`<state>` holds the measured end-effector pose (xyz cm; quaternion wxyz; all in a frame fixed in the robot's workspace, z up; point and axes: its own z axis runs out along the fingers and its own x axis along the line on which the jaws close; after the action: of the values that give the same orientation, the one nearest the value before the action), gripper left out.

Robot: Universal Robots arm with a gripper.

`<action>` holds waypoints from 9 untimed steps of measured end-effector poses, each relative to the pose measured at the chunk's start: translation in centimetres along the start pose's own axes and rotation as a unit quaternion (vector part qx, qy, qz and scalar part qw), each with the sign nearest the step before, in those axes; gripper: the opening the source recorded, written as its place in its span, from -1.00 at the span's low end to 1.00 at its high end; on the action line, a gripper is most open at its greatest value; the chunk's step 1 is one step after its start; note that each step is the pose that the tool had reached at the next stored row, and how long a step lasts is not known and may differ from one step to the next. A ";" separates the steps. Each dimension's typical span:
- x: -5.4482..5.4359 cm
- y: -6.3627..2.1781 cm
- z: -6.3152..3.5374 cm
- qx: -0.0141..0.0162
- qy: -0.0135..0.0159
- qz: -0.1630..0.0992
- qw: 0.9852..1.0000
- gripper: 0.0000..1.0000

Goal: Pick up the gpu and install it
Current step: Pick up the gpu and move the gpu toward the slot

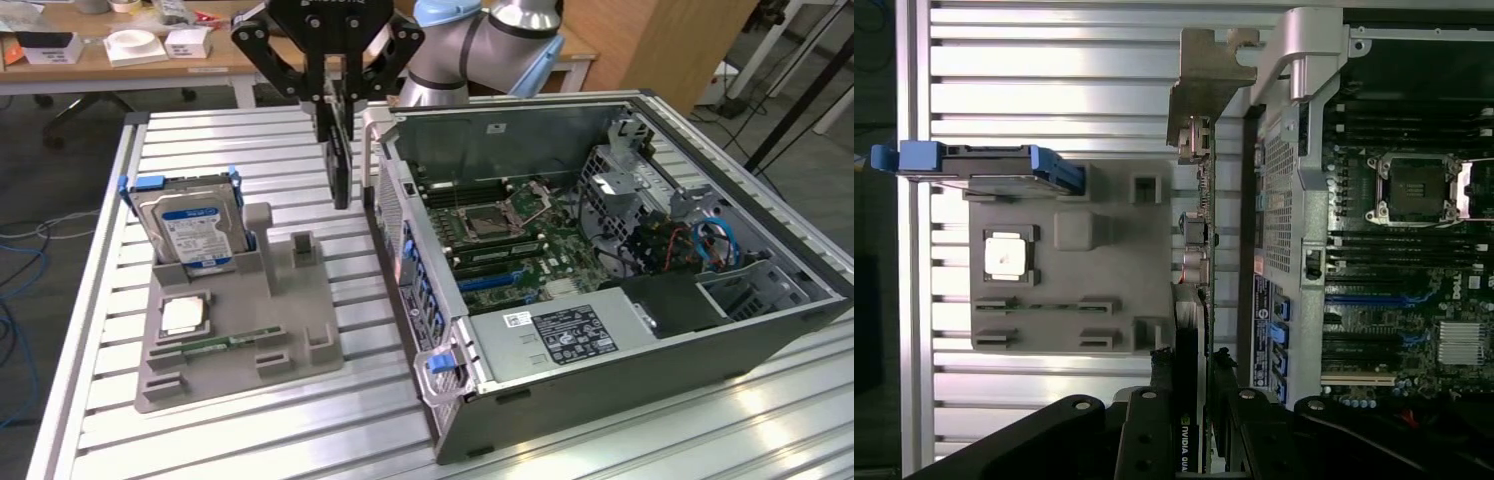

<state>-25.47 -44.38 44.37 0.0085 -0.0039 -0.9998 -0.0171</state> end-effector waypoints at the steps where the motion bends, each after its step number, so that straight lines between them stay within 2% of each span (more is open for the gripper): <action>1: -0.1 0.00 0.00 0.000 0.000 0.000 1.000 -0.48; 9: -0.7 0.01 -0.01 0.000 0.000 0.000 1.000 -0.48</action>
<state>-24.80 -44.38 44.38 0.0085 -0.0039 -0.9998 -0.0171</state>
